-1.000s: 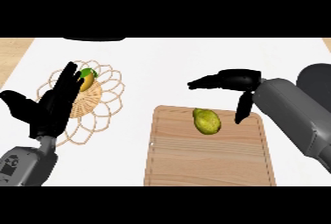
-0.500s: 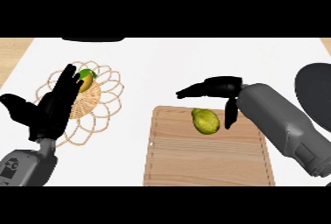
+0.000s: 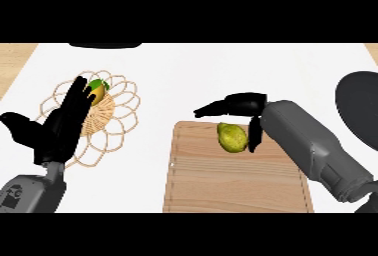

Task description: Pick the pear from the cutting board and place it in the pan

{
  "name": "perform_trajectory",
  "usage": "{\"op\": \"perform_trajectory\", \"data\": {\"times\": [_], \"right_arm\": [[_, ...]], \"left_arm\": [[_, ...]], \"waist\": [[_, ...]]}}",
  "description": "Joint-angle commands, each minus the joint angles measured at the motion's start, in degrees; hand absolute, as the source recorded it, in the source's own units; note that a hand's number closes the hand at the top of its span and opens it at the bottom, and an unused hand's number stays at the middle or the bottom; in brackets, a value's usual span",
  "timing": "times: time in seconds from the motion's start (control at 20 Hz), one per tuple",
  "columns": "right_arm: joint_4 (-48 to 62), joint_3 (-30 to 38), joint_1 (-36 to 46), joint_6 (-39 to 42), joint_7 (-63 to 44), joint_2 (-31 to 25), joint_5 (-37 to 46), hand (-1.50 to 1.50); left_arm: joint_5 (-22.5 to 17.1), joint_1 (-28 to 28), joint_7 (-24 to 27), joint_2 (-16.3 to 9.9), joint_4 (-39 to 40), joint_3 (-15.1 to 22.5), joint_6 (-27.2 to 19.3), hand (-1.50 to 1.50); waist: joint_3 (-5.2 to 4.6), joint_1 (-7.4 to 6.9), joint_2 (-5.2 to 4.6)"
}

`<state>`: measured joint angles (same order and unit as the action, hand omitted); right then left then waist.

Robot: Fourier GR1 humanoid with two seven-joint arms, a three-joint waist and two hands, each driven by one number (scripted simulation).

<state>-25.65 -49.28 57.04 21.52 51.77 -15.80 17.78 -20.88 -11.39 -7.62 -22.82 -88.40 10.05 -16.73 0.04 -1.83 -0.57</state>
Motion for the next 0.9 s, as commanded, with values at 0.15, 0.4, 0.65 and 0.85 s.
{"op": "perform_trajectory", "data": {"times": [0.15,0.4,0.65,0.85], "right_arm": [[1.76,-1.90,-1.31,6.01,6.98,3.48,1.84,-1.50],[-0.54,0.00,-1.85,3.14,8.92,5.30,-0.06,1.50],[-0.05,0.93,-2.05,3.58,8.18,6.59,-0.89,1.50],[0.72,1.12,-3.41,4.54,10.84,4.89,-1.70,1.50]], "left_arm": [[0.03,1.73,0.24,-0.40,-0.59,-1.19,1.88,0.00],[0.61,2.34,0.01,-0.75,-1.29,-2.16,1.74,0.00],[2.58,0.28,-1.52,3.23,-0.17,-0.14,-1.14,0.00],[0.21,1.80,-1.69,1.09,-1.39,-2.34,2.48,0.00]], "waist": [[-0.02,0.27,0.20],[-0.02,0.43,0.28],[-0.01,0.93,0.26],[-0.01,0.47,0.27]]}}
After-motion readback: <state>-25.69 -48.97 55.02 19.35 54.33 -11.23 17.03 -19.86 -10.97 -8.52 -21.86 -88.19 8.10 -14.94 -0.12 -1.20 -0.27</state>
